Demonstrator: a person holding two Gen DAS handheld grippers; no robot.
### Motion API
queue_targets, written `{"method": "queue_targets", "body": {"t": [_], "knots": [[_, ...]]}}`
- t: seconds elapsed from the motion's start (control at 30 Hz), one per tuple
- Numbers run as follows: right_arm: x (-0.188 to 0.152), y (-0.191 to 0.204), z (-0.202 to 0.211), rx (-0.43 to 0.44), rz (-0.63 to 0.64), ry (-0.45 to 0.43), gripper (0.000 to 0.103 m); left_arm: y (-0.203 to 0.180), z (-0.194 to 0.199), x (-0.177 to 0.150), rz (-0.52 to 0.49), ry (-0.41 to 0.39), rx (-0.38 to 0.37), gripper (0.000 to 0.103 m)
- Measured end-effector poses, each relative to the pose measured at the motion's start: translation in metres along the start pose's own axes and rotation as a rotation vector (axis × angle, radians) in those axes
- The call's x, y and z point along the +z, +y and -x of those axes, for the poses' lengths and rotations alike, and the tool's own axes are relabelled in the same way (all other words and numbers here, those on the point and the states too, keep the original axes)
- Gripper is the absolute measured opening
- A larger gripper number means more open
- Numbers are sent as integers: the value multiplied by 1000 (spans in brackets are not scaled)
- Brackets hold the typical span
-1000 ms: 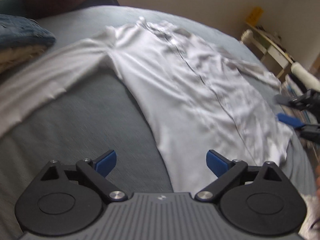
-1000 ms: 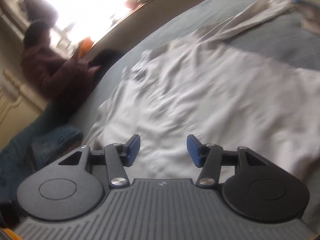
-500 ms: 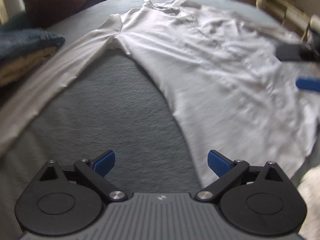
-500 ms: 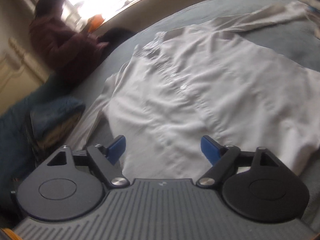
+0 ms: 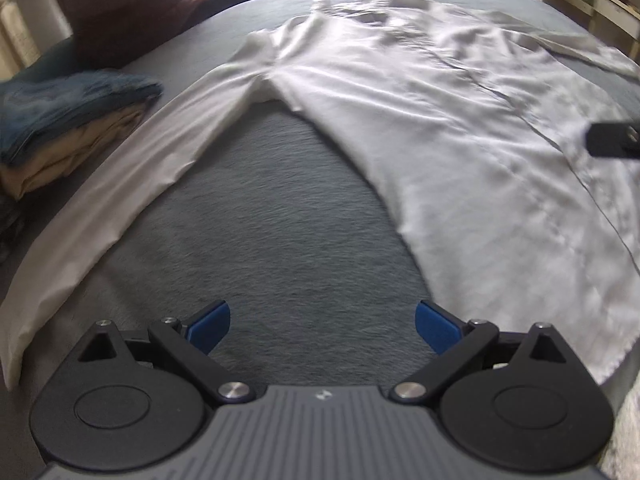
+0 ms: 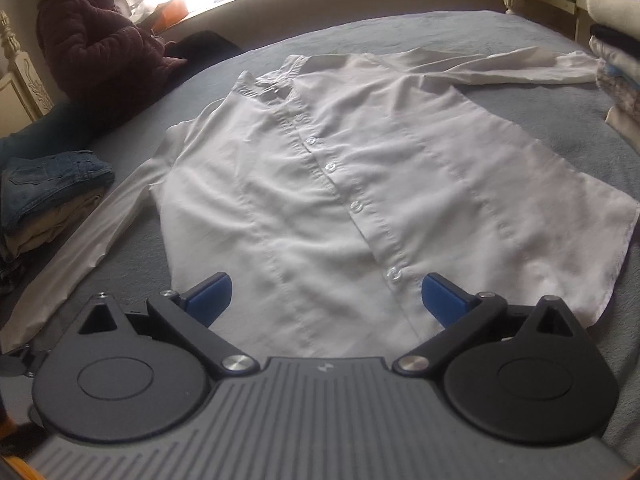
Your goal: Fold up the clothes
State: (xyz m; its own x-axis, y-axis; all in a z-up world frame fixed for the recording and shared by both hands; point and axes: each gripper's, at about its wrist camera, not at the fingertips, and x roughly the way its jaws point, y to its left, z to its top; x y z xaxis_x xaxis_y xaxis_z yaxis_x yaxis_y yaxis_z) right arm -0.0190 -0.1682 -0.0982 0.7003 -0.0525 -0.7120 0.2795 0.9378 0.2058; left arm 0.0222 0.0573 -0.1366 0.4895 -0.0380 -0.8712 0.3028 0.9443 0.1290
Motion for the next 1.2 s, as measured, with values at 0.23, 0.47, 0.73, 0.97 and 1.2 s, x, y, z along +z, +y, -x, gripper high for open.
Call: {"method": "queue_targets", "body": {"t": [0.23,0.47,0.73,0.97,1.2], "knots": [[-4,13,3,-87,109,-75,102,11,-4,1,54,44,12,100],[-3,20,4,-97,161,-38,102,15,-1,2,84,68,4,100],[8,35,33,-127,209,-164,102,20,3,0,109,61,0,100],[19,39,52,-106,181,-246,102,23,4,1,125,50,-9,100],[9,38,46,-46,153,-203,102,26,4,3,146,48,-14,100]]}}
